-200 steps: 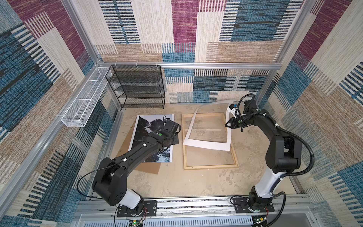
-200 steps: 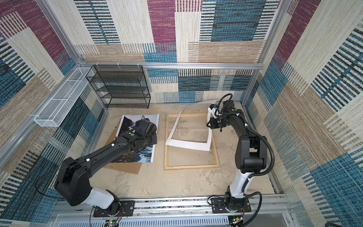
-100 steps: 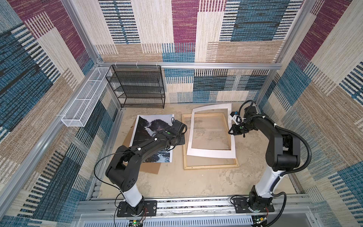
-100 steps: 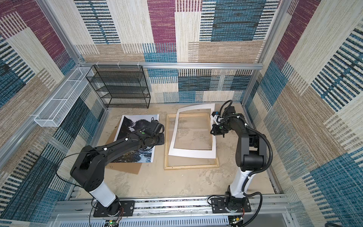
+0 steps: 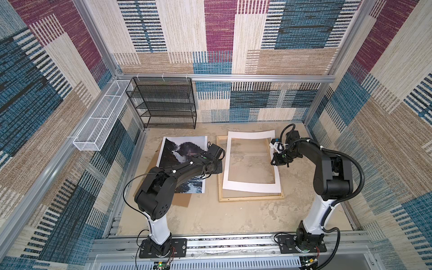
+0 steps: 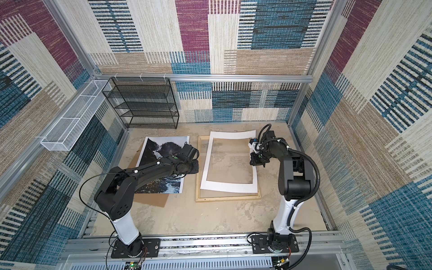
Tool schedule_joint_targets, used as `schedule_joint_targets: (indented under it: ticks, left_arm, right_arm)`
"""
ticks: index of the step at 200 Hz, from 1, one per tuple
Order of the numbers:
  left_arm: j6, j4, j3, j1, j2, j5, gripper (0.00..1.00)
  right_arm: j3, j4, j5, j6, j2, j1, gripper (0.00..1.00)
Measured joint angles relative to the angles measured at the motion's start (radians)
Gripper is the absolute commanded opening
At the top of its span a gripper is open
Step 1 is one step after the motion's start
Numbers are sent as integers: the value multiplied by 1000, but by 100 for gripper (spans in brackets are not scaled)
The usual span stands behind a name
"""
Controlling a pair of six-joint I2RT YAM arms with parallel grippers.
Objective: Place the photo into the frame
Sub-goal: 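Lower the white mat flat onto the frame's pane and open the right gripper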
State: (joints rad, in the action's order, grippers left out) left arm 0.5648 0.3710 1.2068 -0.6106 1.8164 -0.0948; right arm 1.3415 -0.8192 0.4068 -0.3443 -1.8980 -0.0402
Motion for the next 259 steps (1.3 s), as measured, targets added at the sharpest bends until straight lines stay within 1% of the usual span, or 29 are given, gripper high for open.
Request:
schedule_joint_targets:
  ticks: [19,45,55,91,138,157,212,259]
  left_arm:
    - [-8,-9,7,0,11,26,29]
    - [-24,-30,17,-7,24,61,29]
    - [-31,-33,24,-11,32,81,29]
    - [-37,-30,42,-16,48,82,28]
    - [-1,46,63,-10,42,-30,29]
    - [12,67,64,-6,41,-56,29]
    - [16,82,41,-3,36,-60,28]
    - [16,82,33,4,28,-58,28]
  right_arm:
    - [4,-1,-23,0,-4,2,0]
    - [25,6,-57,0,-17,2,4]
    - [32,8,-62,0,-26,2,4]
    - [40,6,-67,-5,-37,2,2]
    - [18,8,-69,-5,8,51,0]
    - [8,12,-69,-4,11,74,0]
    - [-24,15,-89,21,18,100,0]
    - [-53,25,-114,27,56,143,1]
